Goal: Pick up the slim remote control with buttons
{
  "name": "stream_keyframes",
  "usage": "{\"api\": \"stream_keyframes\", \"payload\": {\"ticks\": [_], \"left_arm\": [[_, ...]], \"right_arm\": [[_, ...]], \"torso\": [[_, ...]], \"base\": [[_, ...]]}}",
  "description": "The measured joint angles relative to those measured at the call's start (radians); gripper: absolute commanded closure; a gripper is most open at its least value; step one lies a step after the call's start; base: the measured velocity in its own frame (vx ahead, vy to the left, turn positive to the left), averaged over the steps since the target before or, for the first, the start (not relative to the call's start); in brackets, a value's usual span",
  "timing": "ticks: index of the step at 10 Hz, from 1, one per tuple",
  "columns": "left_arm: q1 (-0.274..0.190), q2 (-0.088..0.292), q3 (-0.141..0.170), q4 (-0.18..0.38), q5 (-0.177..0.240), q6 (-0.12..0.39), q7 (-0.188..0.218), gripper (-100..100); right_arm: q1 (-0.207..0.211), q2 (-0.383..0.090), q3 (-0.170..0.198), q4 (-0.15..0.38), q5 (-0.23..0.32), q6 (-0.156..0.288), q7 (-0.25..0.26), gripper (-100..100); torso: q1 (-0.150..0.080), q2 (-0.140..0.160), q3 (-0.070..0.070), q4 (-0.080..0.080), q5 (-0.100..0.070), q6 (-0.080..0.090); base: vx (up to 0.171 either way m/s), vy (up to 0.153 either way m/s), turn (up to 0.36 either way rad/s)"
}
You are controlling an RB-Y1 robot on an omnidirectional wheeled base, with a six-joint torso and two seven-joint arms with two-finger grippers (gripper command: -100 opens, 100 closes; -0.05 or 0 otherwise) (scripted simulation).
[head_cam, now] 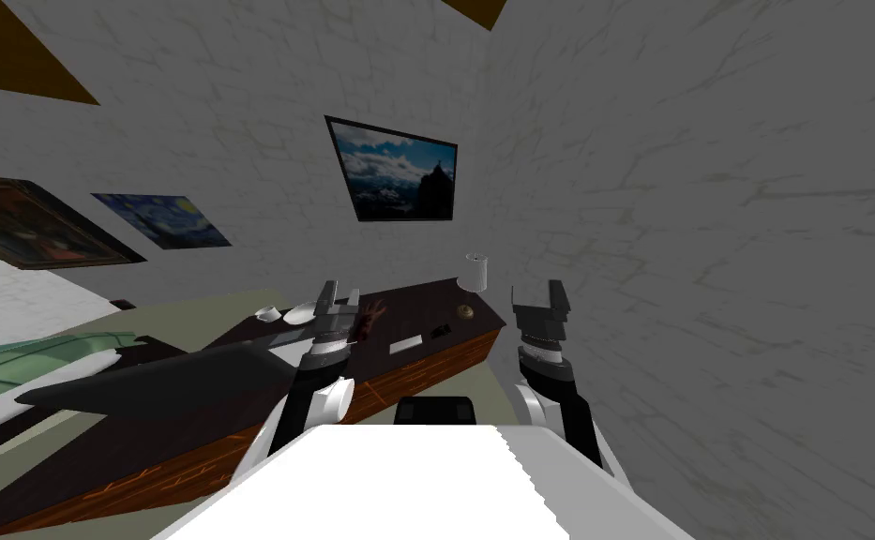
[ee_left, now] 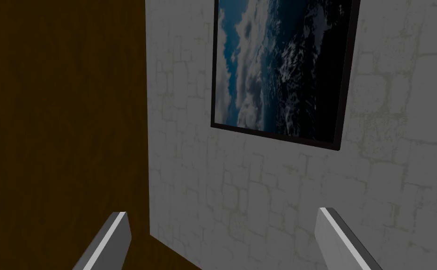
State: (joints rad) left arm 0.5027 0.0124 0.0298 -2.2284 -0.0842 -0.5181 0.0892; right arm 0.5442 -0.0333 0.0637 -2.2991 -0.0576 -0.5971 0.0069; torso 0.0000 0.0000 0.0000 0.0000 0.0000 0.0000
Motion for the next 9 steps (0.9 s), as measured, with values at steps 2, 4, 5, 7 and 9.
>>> {"api": "stream_keyframes", "payload": {"ticks": [2,4,5,7,9], "left_arm": [[-0.017,0.046,0.012,0.022,0.002,0.041,0.0,-100],[-0.037,0.077,0.026,0.049,0.006,0.082,0.003,-100],[-0.047,0.089,0.03,0.057,0.006,0.107,0.001,-100],[-0.069,0.105,0.036,0.084,0.004,0.157,-0.004,-100],[-0.087,0.125,0.05,0.109,0.008,0.203,-0.002,-100]], "right_arm": [[0.0,0.0,0.0,0.0,0.0,0.0,0.0,0],[0.0,0.0,0.0,0.0,0.0,0.0,0.0,0],[0.0,0.0,0.0,0.0,0.0,0.0,0.0,0],[0.0,0.0,0.0,0.0,0.0,0.0,0.0,0],[0.0,0.0,0.0,0.0,0.0,0.0,0.0,0]], "torso": [[-0.001,0.008,0.004,0.002,0.0,0.0],[0.0,0.006,0.004,0.001,0.0,0.0],[0.0,0.004,0.003,0.001,0.0,0.0],[0.001,0.004,0.002,0.001,0.0,0.0],[0.001,0.003,0.002,0.001,0.0,0.0]], "base": [[-0.134,-0.017,-0.1],[-0.063,-0.001,-0.058],[-0.065,-0.001,-0.146],[-0.049,0.002,-0.082],[-0.043,0.005,-0.096]]}}
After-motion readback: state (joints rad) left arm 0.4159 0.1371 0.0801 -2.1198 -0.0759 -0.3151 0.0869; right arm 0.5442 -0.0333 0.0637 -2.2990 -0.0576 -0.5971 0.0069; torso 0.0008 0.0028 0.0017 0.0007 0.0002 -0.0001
